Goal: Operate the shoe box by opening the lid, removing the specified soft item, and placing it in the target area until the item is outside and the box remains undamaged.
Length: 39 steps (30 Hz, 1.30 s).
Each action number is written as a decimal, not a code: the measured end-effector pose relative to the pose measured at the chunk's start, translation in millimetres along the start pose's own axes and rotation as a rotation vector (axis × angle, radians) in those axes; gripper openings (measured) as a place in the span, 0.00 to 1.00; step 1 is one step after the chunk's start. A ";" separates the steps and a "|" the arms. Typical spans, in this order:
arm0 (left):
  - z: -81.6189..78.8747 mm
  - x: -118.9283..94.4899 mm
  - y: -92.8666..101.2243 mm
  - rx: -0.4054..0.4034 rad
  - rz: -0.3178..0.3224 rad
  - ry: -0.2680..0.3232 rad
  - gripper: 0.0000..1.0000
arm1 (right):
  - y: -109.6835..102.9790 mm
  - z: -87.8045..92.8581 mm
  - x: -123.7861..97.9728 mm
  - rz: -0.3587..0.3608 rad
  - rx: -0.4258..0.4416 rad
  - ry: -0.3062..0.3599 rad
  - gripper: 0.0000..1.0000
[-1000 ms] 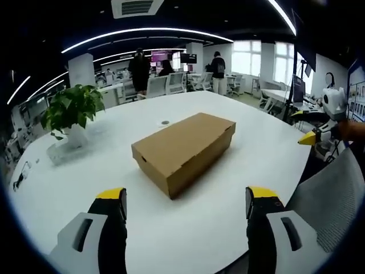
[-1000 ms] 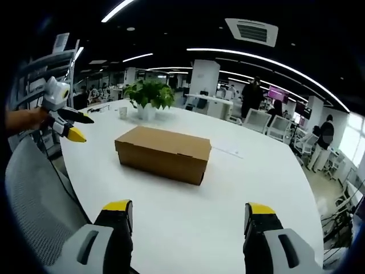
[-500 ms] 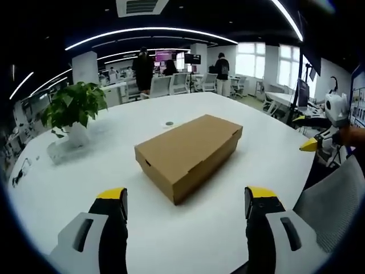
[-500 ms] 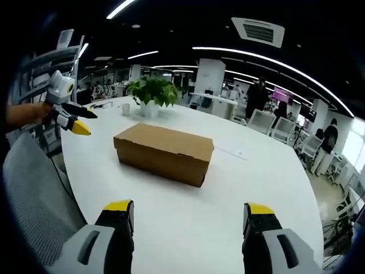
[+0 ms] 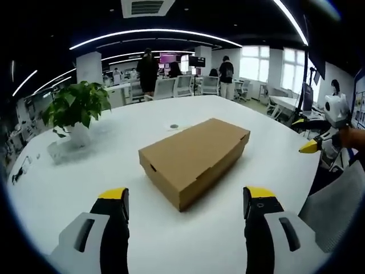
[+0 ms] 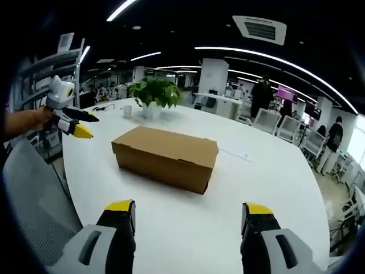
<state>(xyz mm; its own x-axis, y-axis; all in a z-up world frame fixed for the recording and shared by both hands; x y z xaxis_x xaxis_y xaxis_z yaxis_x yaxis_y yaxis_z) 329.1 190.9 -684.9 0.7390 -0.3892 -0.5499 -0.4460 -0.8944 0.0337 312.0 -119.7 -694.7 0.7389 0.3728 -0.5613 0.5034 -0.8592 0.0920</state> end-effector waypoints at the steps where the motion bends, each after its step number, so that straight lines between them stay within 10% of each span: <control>1: -0.5 1.0 -1.0 -0.011 0.002 0.002 0.85 | 1.2 -0.1 1.4 0.000 0.004 -0.001 0.75; 39: 20.2 62.0 -2.8 -0.082 -0.024 -0.070 0.82 | 29.6 -11.1 87.6 -0.114 -0.124 -0.005 0.64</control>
<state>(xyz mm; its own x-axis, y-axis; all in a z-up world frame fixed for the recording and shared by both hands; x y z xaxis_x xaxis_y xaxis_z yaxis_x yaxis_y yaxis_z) 365.9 173.7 -735.9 0.7105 -0.3533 -0.6086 -0.3833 -0.9196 0.0864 396.6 -108.6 -732.0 0.6715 0.4636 -0.5781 0.6359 -0.7611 0.1283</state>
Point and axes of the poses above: the point that each gripper's makers call its tool centre point, and the gripper's own axes: x roughly forward along the fingers, y roughly to its right, z roughly out of its underside, the point moved 1 cm from there along -x, roughly backward along the fingers, and after that the axes turned 4 degrees about -y, right-handed, at the moved point
